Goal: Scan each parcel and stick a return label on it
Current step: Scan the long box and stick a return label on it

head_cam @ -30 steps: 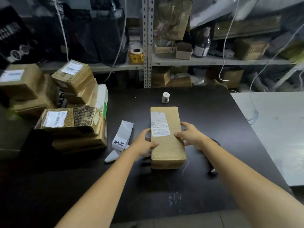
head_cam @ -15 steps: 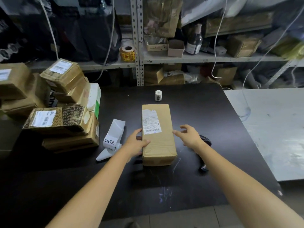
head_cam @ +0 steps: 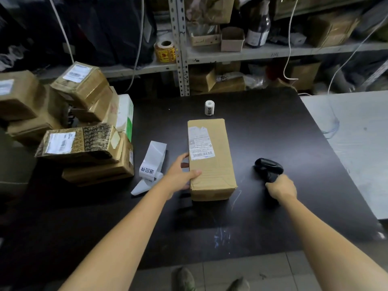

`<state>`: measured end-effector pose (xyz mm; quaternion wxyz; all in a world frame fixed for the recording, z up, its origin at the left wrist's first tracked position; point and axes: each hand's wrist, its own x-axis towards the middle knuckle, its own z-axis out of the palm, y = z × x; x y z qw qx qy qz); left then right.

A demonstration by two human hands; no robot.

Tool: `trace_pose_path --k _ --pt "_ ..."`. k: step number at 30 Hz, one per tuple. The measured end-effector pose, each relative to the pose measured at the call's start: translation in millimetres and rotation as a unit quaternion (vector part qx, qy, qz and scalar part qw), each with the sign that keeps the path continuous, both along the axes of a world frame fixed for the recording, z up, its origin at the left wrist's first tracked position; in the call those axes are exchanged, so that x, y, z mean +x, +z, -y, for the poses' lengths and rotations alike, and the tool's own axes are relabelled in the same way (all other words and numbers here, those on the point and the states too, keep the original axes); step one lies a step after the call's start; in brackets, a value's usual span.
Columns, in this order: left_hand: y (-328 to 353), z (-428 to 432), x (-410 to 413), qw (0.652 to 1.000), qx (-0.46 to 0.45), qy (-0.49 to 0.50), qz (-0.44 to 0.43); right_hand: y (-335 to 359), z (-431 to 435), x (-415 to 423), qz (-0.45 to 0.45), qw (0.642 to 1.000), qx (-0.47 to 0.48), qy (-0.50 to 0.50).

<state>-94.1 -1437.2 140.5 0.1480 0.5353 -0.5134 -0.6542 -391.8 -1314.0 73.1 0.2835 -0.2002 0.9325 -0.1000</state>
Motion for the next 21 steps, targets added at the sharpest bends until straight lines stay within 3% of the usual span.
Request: trace_pose_path --k 6,13,17,21 --pt "-2.1 4.4 -4.2 1.0 -0.007 0.006 0.004 14.3 13.7 6.0 0.017 0.998 -0.06 -0.012" --pt "0.3 16.9 -47.8 0.997 -0.053 0.05 -0.01 78.3 43.5 6.5 0.025 0.975 -0.221 0.02" --pt "-1.7 15.9 -62.2 0.987 -0.129 0.072 0.063 117.2 56.8 19.0 0.063 0.964 -0.254 0.058" --pt "-5.2 0.8 -58.7 0.988 -0.125 0.07 0.052 145.5 69.3 45.9 0.148 0.946 -0.275 0.091"
